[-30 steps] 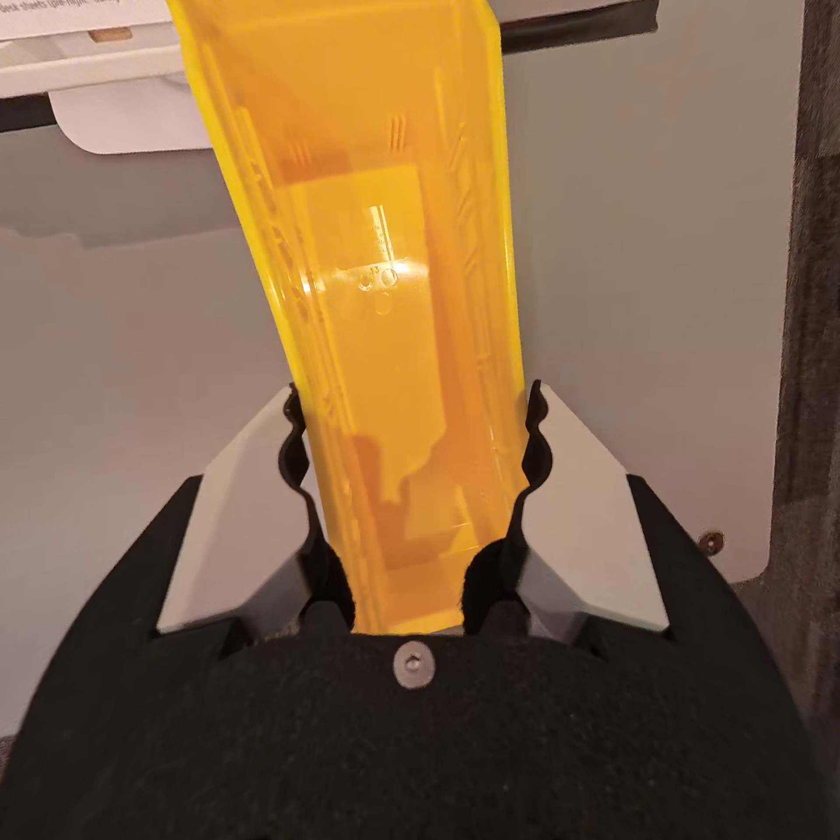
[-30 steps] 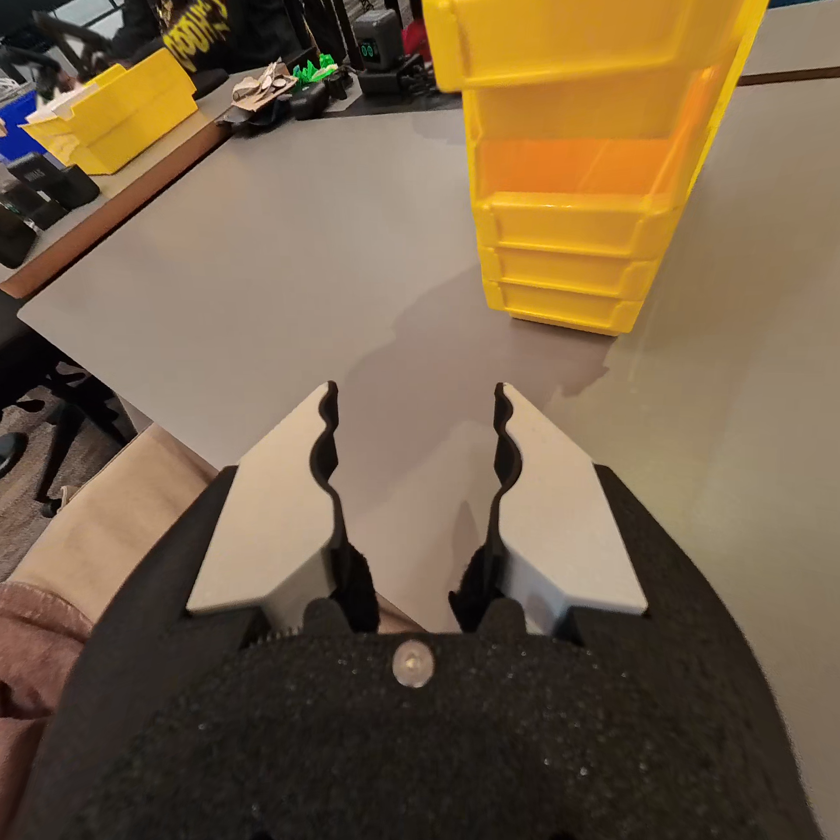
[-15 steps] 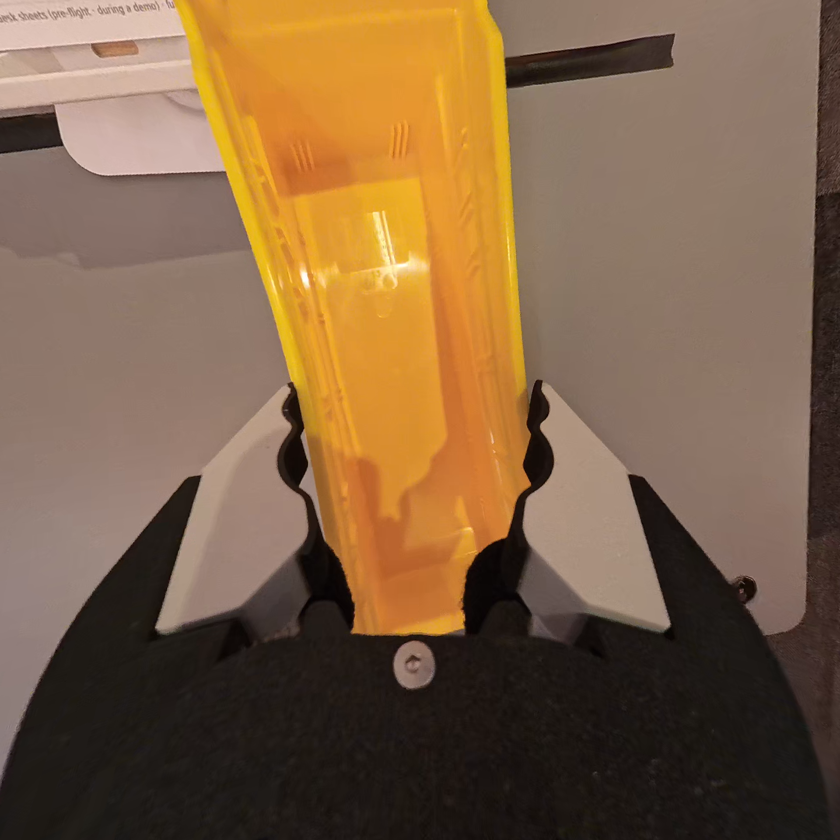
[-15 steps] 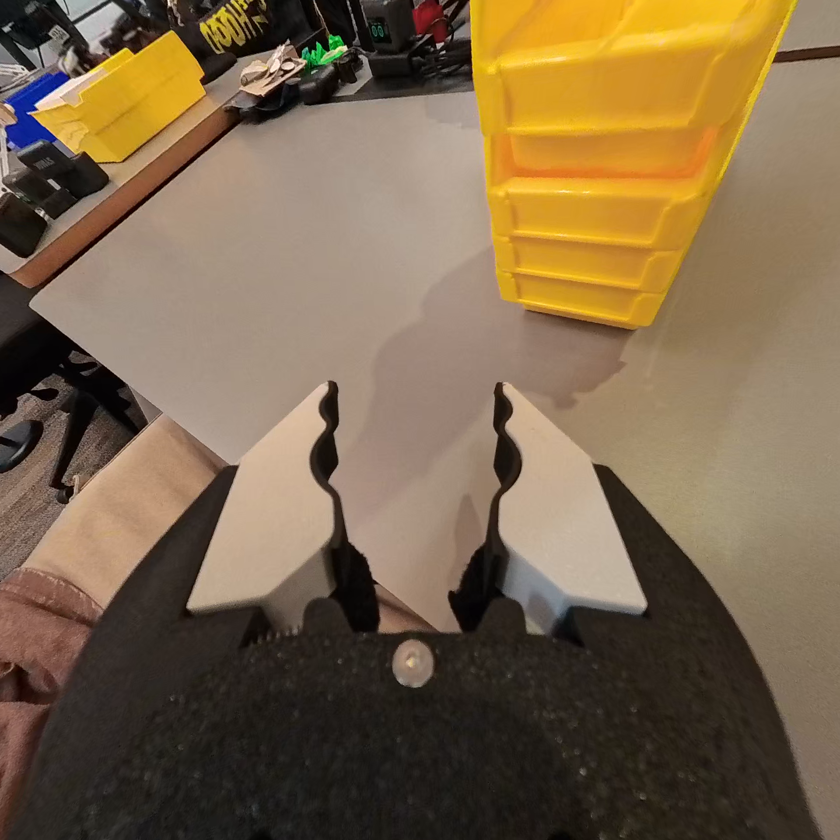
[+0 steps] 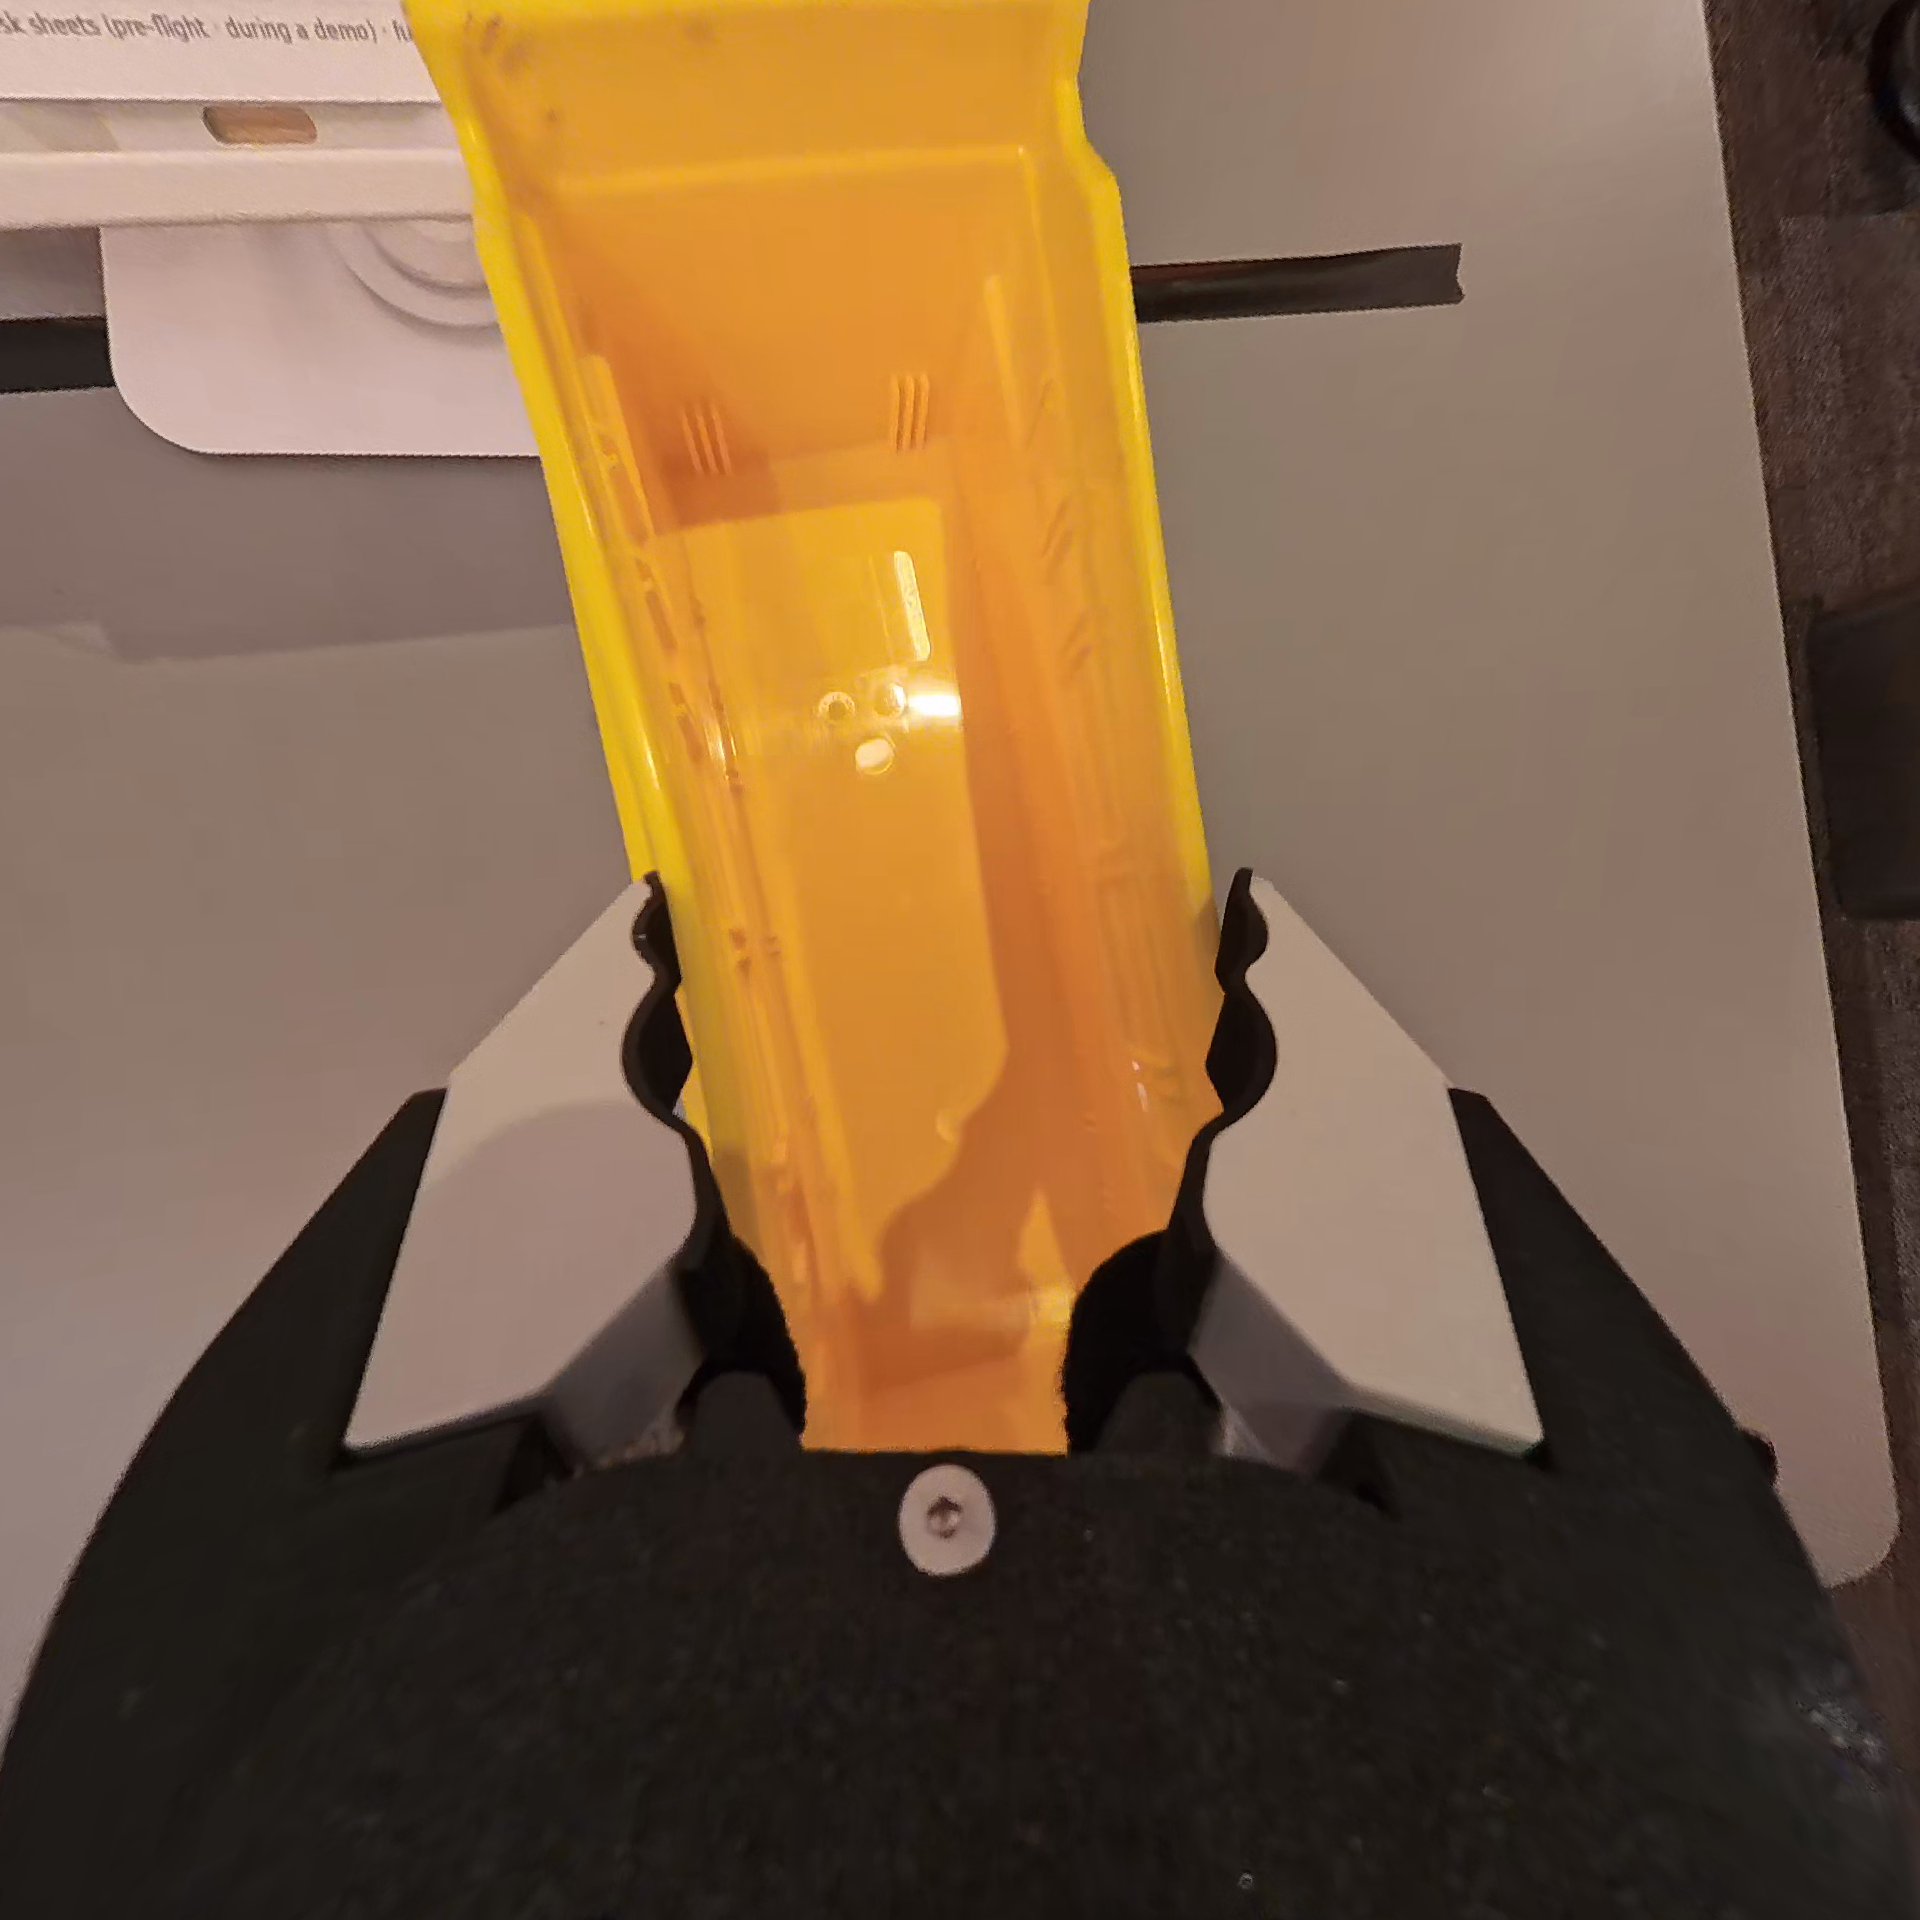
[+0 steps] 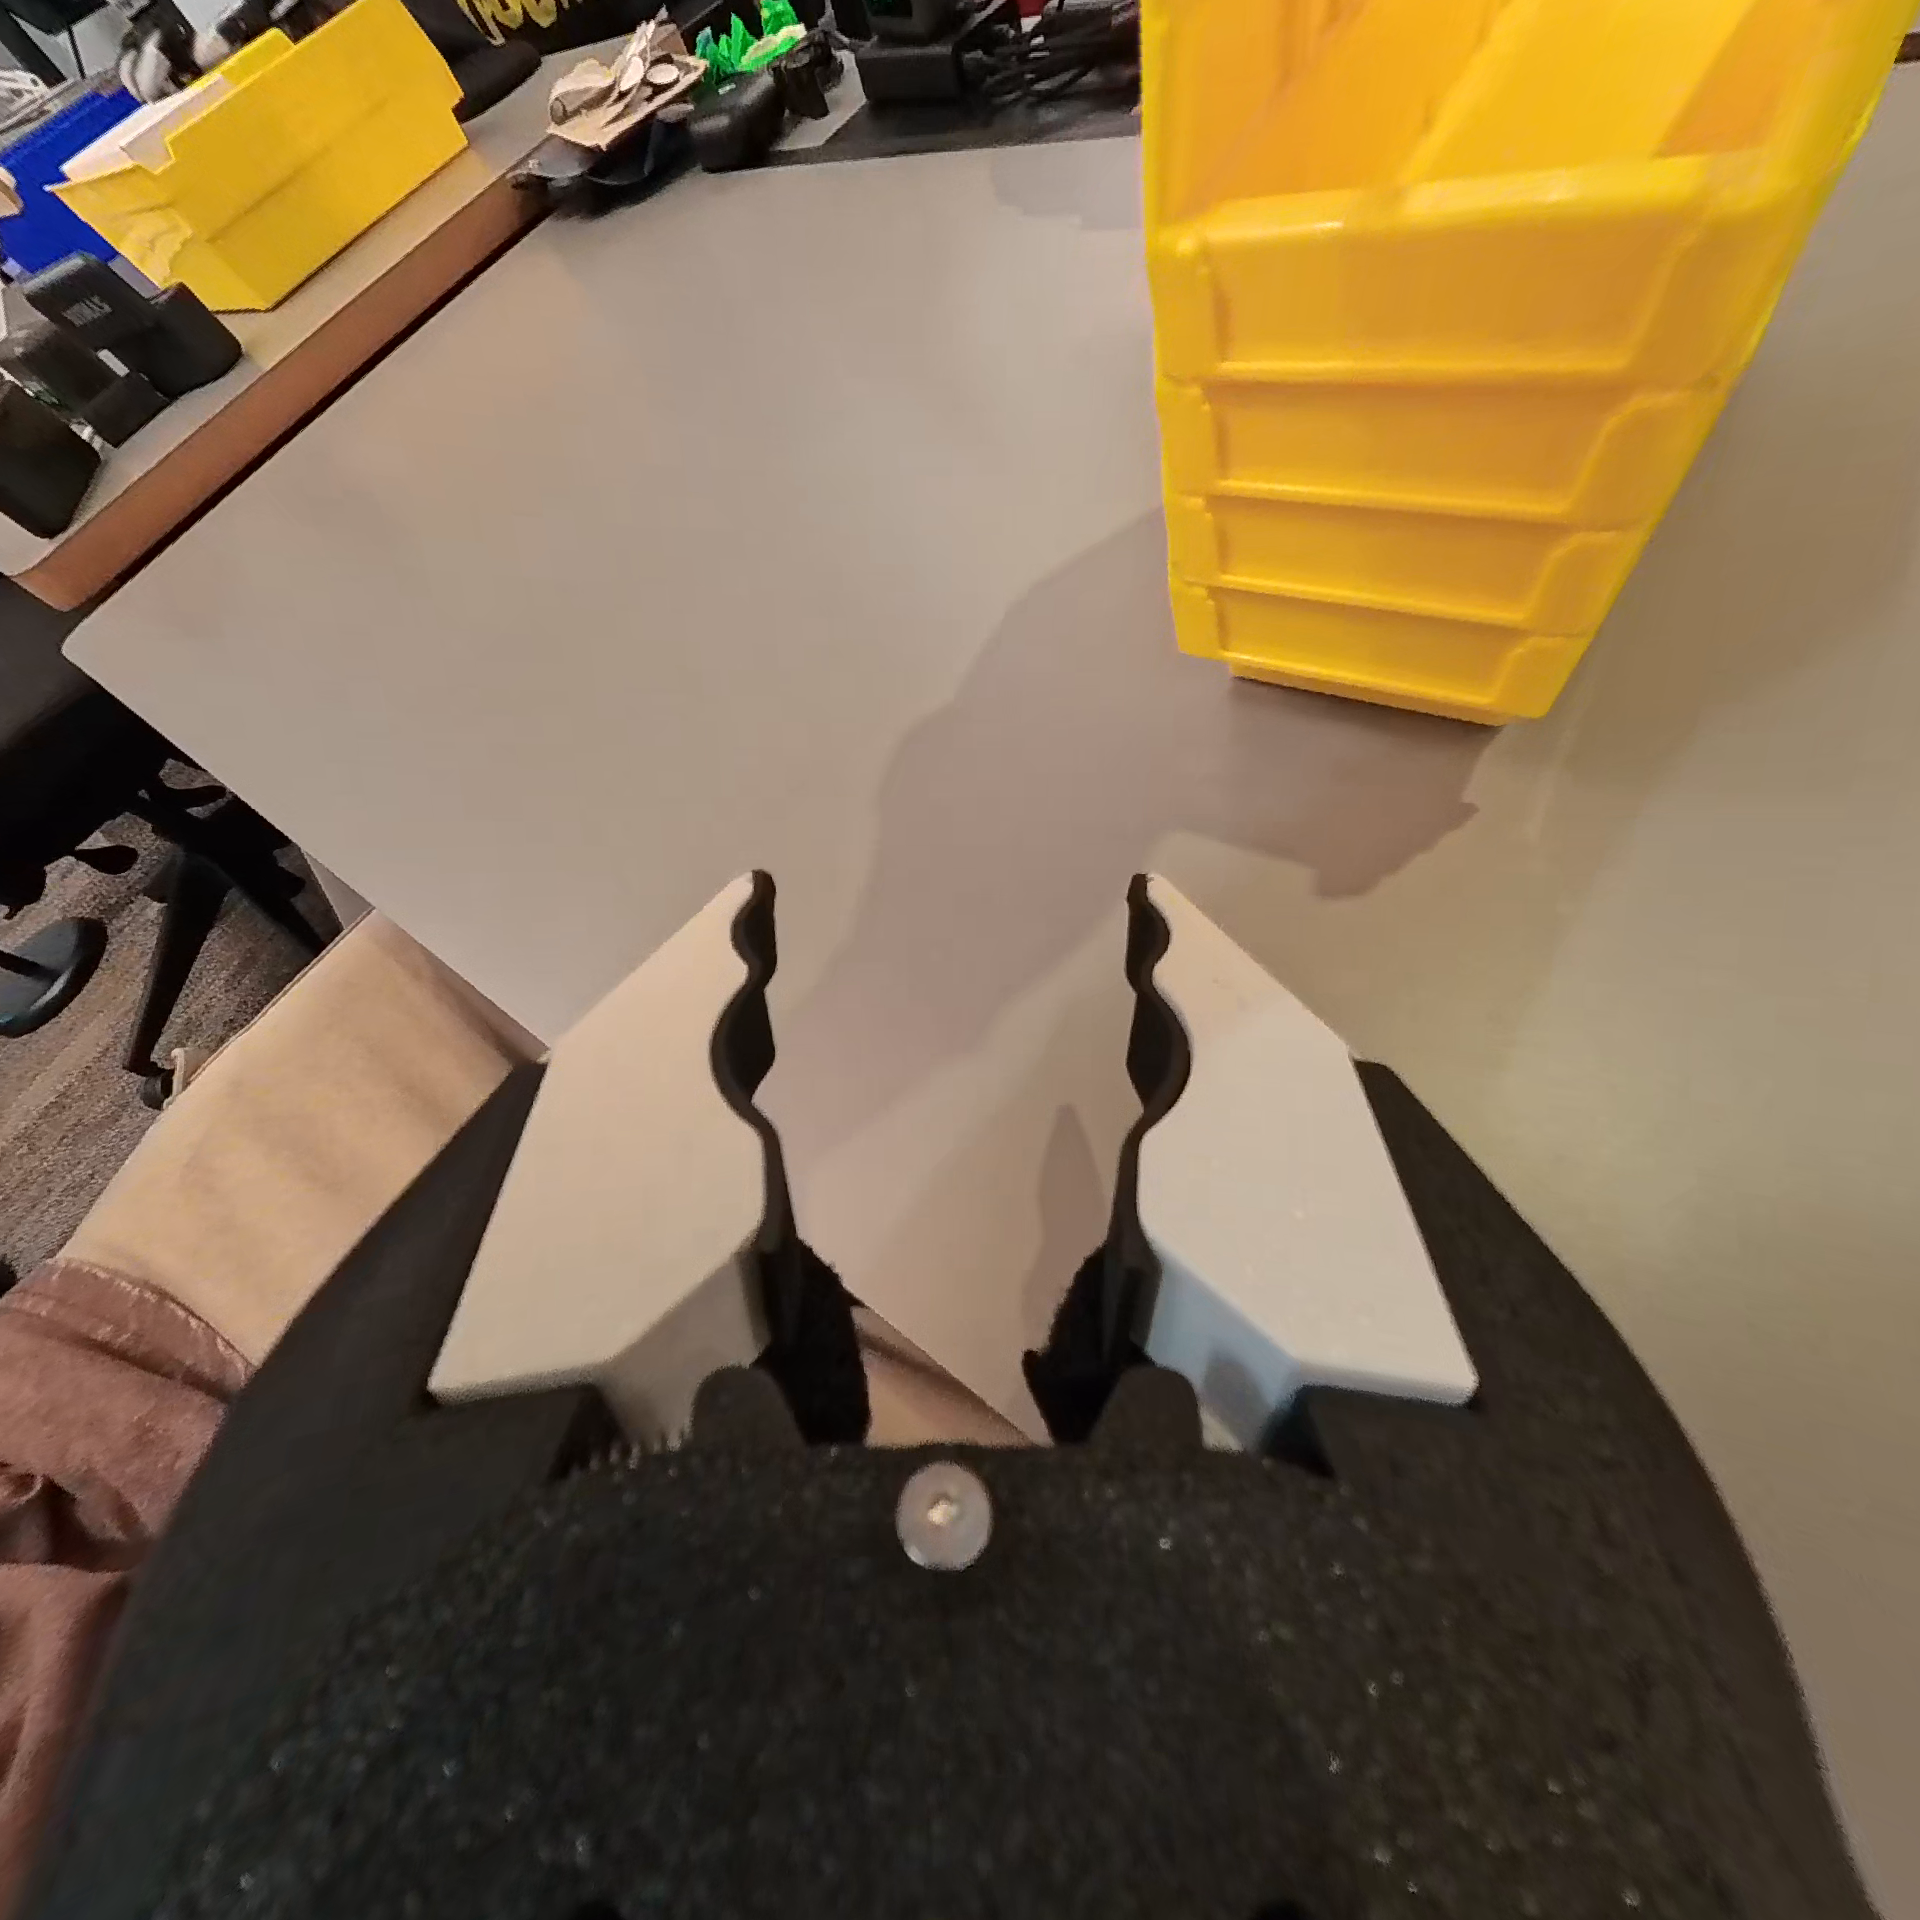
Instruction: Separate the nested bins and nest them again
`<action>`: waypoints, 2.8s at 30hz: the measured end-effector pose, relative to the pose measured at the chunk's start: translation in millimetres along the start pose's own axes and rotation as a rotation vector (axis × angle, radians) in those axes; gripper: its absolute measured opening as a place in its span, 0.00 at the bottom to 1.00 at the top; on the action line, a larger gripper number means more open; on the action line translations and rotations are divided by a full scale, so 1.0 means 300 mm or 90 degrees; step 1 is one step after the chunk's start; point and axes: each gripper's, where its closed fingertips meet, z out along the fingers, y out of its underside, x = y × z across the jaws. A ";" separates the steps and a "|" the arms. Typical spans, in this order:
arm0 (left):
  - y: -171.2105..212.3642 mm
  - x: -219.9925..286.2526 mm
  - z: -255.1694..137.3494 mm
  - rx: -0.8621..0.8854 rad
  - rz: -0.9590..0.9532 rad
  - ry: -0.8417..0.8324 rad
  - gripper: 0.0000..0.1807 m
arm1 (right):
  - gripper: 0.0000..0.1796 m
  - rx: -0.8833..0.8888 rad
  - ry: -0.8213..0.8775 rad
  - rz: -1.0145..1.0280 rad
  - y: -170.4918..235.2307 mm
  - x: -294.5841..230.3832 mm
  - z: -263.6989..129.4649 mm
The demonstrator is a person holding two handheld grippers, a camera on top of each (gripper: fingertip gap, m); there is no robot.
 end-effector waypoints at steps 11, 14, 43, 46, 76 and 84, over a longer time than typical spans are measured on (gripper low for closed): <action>0.015 0.015 -0.016 -0.048 0.033 0.037 0.71 | 0.38 -0.013 0.006 -0.014 0.014 0.001 0.003; -0.052 0.054 -0.095 0.030 0.089 0.109 0.70 | 0.38 -0.015 0.003 -0.009 0.018 0.003 0.003; 1.063 -0.715 -0.529 0.246 0.175 0.216 0.30 | 0.35 0.058 0.142 -0.096 -0.049 0.046 0.001; 1.062 -0.709 -0.525 0.246 0.181 0.218 0.28 | 0.35 0.048 0.157 -0.117 -0.036 0.054 0.011; 1.105 -0.712 -0.482 0.150 0.022 0.309 0.21 | 0.46 0.011 0.087 -0.146 0.028 -0.026 0.082; 1.105 -0.721 -0.489 0.157 0.037 0.294 0.21 | 0.48 0.019 0.018 0.030 -0.085 -0.035 0.054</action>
